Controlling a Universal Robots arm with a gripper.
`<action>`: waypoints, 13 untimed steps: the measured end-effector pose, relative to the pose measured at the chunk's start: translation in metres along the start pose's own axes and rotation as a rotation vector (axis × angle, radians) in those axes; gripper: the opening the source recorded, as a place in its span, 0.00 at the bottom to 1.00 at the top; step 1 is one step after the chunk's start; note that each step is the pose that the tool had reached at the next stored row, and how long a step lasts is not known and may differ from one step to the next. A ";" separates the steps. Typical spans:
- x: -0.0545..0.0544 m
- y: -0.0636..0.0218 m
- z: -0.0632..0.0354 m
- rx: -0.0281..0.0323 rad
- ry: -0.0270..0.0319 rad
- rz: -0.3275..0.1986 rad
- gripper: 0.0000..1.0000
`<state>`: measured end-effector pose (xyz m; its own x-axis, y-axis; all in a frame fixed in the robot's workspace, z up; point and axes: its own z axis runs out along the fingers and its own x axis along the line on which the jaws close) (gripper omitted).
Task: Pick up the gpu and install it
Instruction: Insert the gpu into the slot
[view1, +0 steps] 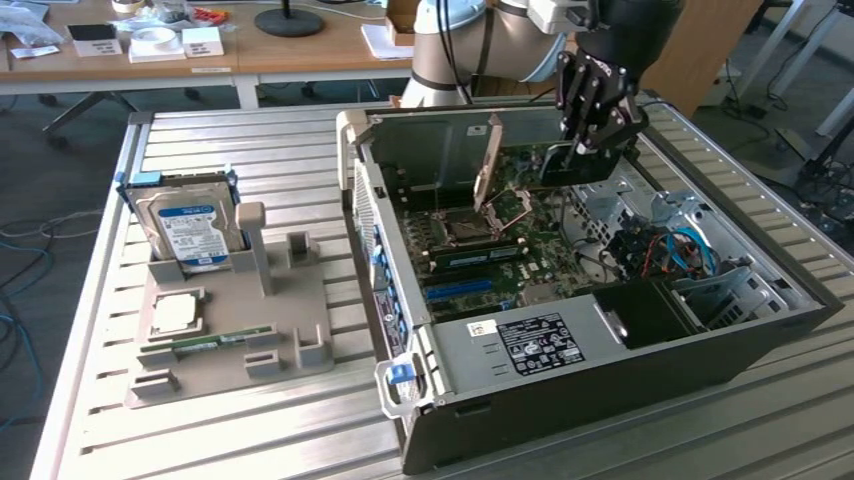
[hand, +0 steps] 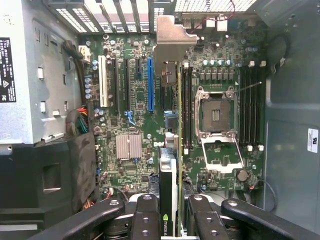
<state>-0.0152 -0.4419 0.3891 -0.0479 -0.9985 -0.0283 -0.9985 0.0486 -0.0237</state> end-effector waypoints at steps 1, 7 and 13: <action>0.000 0.0000 0.0004 0.0000 0.0000 0.000 0.27; 0.000 0.0000 0.0006 0.0000 0.0001 0.000 0.27; 0.000 0.0001 0.0026 -0.0001 0.0001 0.000 0.27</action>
<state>-0.0153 -0.4419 0.3865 -0.0477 -0.9985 -0.0281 -0.9985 0.0484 -0.0236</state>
